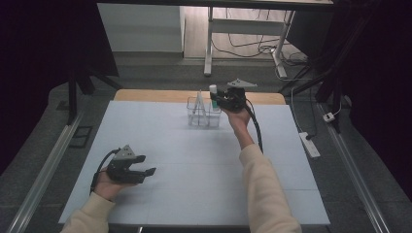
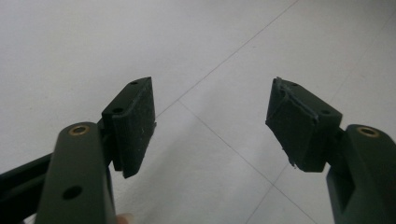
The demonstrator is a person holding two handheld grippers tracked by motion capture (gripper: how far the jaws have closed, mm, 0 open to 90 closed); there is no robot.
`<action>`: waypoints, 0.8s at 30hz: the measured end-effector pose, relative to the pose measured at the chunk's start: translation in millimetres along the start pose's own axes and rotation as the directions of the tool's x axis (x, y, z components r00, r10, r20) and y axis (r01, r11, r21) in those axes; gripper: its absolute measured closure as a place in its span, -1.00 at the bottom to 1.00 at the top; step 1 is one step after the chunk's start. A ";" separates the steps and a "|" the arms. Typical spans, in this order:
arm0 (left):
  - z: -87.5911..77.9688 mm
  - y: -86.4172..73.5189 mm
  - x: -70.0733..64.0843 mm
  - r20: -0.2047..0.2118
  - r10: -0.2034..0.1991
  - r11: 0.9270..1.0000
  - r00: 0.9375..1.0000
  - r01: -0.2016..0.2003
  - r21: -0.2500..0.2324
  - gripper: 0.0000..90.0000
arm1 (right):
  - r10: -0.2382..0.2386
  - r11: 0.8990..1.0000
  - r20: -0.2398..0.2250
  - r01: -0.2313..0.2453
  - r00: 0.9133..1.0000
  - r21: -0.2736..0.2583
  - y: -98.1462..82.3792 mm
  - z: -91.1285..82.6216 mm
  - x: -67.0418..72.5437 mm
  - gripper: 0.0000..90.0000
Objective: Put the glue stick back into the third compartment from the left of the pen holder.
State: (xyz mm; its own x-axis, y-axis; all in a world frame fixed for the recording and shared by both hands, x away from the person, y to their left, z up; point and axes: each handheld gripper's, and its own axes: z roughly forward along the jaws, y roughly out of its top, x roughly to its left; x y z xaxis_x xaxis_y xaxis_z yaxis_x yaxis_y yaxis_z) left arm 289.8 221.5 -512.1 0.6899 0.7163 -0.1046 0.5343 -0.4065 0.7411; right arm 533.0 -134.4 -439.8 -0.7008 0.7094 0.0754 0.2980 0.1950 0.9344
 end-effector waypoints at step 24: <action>-0.1 0.2 -0.5 -0.002 0.001 1.000 1.000 -0.001 -0.001 -0.28 | -0.036 0.995 -0.003 0.036 0.999 0.095 -3.2 -21.3 0.4 0.11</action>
State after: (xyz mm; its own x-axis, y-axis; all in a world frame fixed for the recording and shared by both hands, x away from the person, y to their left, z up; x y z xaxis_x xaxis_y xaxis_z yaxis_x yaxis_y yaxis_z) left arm 289.5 221.1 -511.9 0.6893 0.7172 -0.1026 0.5333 -0.4064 0.7419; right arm 517.9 -149.2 -435.3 -0.7132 0.6996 0.0429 0.3328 0.2841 0.8992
